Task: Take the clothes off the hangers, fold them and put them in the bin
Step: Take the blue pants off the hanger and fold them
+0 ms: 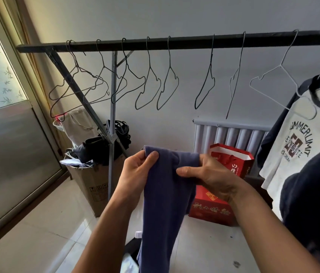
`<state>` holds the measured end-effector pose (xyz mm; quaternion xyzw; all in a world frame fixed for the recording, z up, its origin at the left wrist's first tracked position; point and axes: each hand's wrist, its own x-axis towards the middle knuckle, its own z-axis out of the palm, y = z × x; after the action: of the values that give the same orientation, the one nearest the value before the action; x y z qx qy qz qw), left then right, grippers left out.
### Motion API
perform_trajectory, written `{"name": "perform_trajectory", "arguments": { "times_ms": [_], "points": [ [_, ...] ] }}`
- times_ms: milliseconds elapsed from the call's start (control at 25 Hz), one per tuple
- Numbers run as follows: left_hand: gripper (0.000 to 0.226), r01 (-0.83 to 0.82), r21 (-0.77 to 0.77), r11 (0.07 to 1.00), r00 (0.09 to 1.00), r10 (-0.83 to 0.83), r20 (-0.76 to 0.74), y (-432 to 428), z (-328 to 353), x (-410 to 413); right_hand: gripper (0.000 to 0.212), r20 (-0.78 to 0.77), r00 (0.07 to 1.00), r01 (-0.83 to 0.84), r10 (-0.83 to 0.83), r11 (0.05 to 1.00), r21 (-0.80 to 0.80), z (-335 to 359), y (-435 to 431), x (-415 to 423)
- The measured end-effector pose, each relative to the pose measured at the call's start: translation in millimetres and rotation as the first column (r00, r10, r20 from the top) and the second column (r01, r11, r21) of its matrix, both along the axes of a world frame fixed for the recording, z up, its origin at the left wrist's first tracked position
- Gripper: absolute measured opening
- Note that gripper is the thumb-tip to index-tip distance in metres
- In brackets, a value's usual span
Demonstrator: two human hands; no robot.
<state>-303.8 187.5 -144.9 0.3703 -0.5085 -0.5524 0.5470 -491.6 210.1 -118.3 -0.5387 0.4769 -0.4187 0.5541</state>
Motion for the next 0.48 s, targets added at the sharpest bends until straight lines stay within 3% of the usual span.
{"name": "perform_trajectory", "arguments": {
  "times_ms": [240, 360, 480],
  "points": [
    [0.03, 0.089, -0.07, 0.994, 0.993, -0.083, 0.081, 4, 13, 11, 0.012, 0.019, 0.982, 0.19, -0.189, 0.981, -0.036, -5, -13, 5],
    [0.031, -0.026, -0.097, 0.995, 0.985, 0.042, 0.168, 2, 17, 7, 0.014, 0.009, 0.937, 0.347, -0.35, 0.926, -0.15, -9, -22, 14],
    [0.044, -0.185, -0.099, 0.978, 0.963, 0.2, 0.181, -3, 19, 4, 0.041, 0.022, 0.851, 0.523, -0.524, 0.845, -0.11, -13, -25, 21]
  ]
}}
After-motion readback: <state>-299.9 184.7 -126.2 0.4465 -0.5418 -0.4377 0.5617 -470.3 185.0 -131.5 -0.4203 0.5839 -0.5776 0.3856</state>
